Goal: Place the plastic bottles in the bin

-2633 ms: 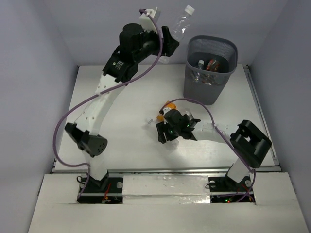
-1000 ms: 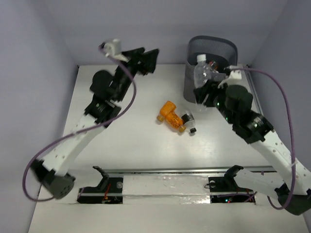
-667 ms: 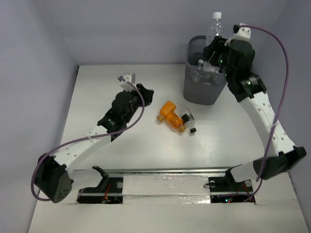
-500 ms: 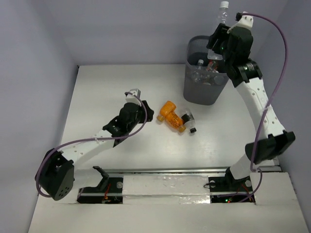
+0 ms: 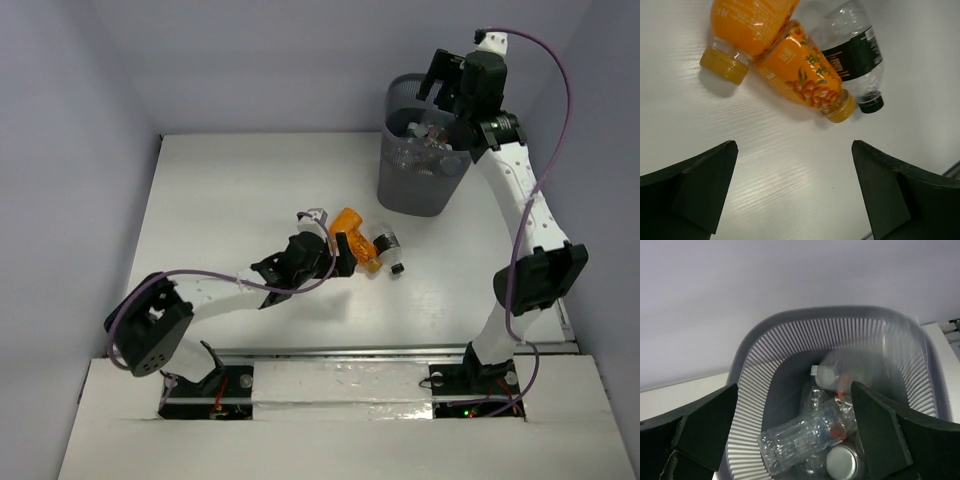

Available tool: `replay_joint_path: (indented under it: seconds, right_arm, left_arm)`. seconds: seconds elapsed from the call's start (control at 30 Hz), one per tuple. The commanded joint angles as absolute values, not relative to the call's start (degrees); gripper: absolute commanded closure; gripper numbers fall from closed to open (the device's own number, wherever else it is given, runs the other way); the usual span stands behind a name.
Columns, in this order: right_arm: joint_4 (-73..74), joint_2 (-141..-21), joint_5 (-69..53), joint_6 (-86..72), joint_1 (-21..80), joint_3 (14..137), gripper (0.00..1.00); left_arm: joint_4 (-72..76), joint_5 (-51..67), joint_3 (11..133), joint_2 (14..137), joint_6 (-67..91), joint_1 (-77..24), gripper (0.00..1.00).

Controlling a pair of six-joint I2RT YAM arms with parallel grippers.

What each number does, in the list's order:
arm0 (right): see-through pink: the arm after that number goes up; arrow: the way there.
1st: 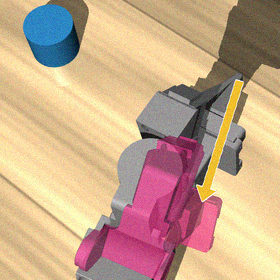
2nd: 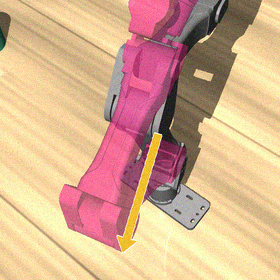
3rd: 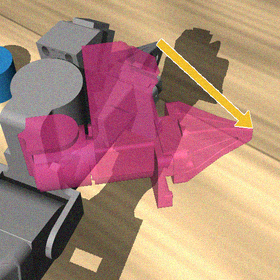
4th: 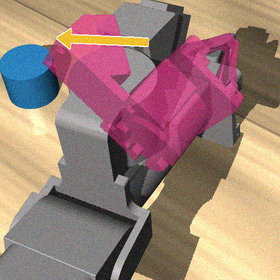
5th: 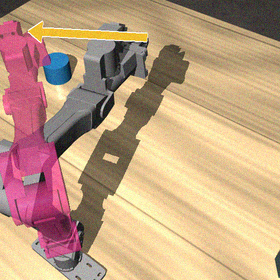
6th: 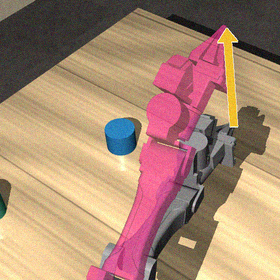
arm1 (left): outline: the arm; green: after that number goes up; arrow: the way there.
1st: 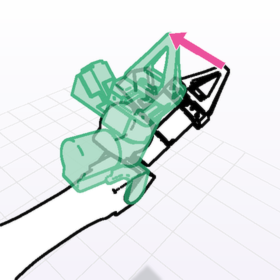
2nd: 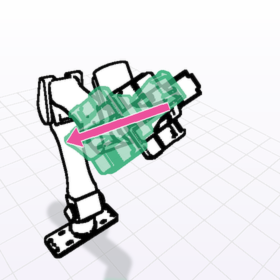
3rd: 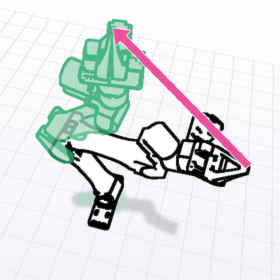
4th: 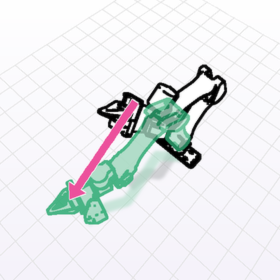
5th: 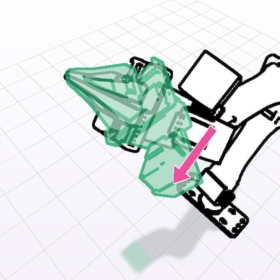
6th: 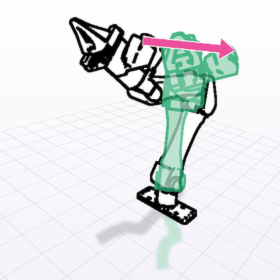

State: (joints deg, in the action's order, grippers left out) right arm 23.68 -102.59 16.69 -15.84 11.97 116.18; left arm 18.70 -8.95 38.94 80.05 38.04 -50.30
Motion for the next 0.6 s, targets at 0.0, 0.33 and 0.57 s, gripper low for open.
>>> replay_joint_path:
  seconds: [0.0,0.33,0.57]
  right_arm:
    - [19.7,-94.3,15.5,-15.9,12.0,112.8,0.00]
    - [3.0,-61.8,8.3,-26.7,12.0,63.2,0.59]
    - [7.0,-55.3,-0.3,-28.9,12.0,47.2,0.06]
  left_arm:
    - [22.3,-8.9,43.3,83.0,39.0,-50.6,0.01]
    - [23.1,-12.2,51.3,95.3,39.9,-52.2,0.01]
    - [19.2,-18.2,56.2,101.1,38.4,-52.7,0.01]
